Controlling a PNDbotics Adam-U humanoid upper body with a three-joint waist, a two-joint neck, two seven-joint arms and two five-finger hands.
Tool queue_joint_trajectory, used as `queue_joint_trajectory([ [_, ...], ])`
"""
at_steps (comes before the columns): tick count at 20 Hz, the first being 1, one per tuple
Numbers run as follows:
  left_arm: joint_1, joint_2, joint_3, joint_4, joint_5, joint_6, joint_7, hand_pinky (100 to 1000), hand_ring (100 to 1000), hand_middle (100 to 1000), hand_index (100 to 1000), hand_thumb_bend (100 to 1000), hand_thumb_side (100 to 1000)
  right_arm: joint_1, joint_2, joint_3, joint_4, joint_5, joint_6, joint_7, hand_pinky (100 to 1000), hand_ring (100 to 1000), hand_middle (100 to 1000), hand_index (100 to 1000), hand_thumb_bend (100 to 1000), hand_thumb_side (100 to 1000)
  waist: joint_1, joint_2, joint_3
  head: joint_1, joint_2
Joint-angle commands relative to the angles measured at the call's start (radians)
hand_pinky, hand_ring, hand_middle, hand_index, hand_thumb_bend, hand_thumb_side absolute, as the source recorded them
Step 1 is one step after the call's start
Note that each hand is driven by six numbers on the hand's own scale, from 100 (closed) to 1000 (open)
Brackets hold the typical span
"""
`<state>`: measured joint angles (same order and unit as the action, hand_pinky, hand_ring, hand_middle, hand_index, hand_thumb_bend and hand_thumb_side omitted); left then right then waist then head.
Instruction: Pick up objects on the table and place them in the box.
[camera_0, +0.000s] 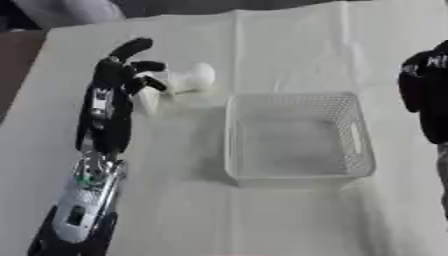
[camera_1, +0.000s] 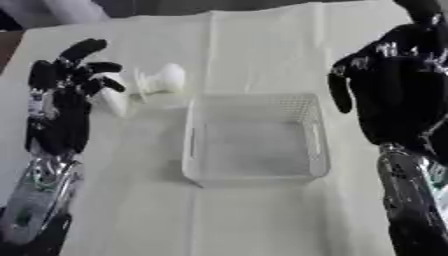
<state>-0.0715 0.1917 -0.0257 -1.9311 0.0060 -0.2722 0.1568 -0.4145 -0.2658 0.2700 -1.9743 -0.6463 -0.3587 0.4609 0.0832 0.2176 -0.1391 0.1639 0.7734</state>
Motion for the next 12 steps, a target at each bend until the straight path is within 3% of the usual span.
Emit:
queue_joint_trajectory([
  [1,-0.011,0.014,0.004,-0.014,0.0,0.0,0.0,473,687,783,837,316,983,-0.016,-0.011,-0.002,-0.023,0.004,0.004,0.006,141,100,100,863,100,876,-0.004,-0.009,0.002,0.023,-0.003],
  [7,-0.015,0.042,0.013,0.002,-0.032,0.014,0.006,473,721,795,846,313,960,-0.019,-0.013,0.0,-0.023,0.005,0.006,0.016,139,100,100,867,100,867,-0.001,-0.007,-0.001,0.021,-0.003],
  [12,-0.024,0.098,0.021,0.004,-0.124,0.08,-0.013,477,740,816,856,313,912,-0.02,-0.016,0.002,-0.023,0.006,0.008,0.024,138,107,121,871,100,861,0.003,-0.006,-0.004,0.003,-0.003],
])
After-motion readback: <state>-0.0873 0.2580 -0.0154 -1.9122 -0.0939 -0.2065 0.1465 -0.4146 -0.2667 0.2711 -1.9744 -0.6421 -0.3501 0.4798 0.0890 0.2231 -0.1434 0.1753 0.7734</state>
